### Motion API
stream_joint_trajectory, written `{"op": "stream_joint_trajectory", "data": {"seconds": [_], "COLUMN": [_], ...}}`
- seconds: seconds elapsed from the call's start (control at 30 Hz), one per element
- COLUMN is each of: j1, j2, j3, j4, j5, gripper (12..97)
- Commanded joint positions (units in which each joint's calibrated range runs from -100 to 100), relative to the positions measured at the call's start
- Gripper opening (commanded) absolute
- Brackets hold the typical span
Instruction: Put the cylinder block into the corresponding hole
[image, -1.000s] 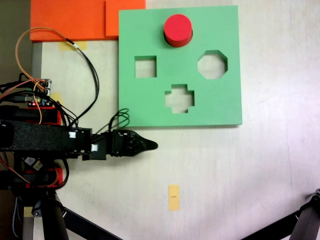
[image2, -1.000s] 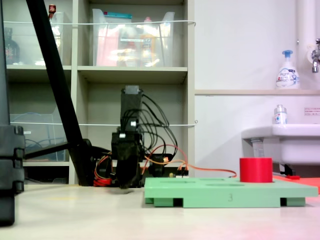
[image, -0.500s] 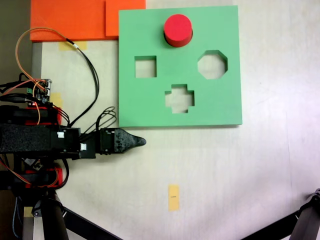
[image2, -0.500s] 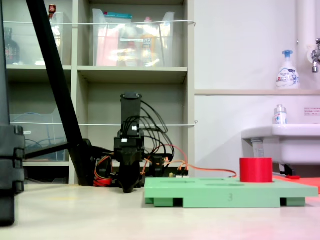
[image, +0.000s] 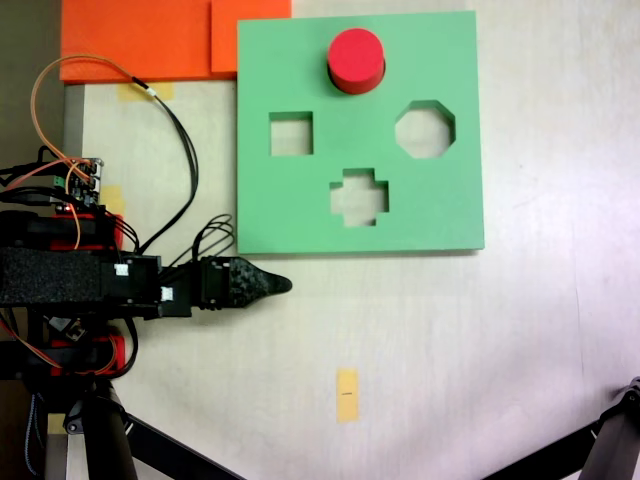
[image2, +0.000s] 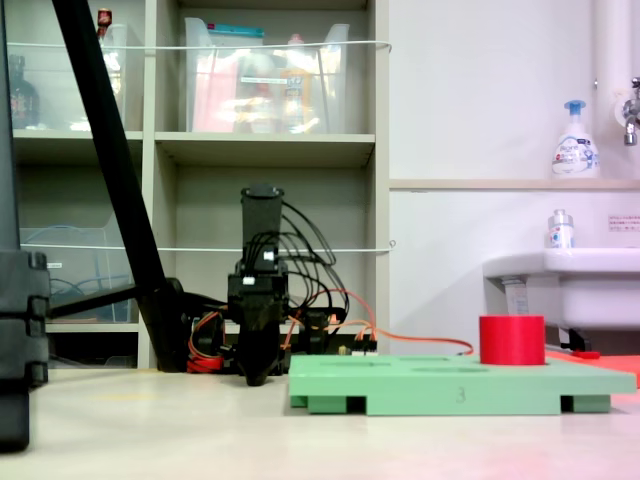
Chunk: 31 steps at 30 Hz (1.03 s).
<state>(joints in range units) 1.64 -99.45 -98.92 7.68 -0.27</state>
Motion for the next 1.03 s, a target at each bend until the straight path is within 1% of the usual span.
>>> {"op": "stream_joint_trajectory", "data": {"seconds": [0.0,1.0], "j1": [-0.1,-0.1], "j2": [-0.5,-0.5], "j3": [-1.1,-1.1], "j4": [-5.4,-5.4], "j5": [0.3,0.3], "gripper": [50.3,50.3]}}
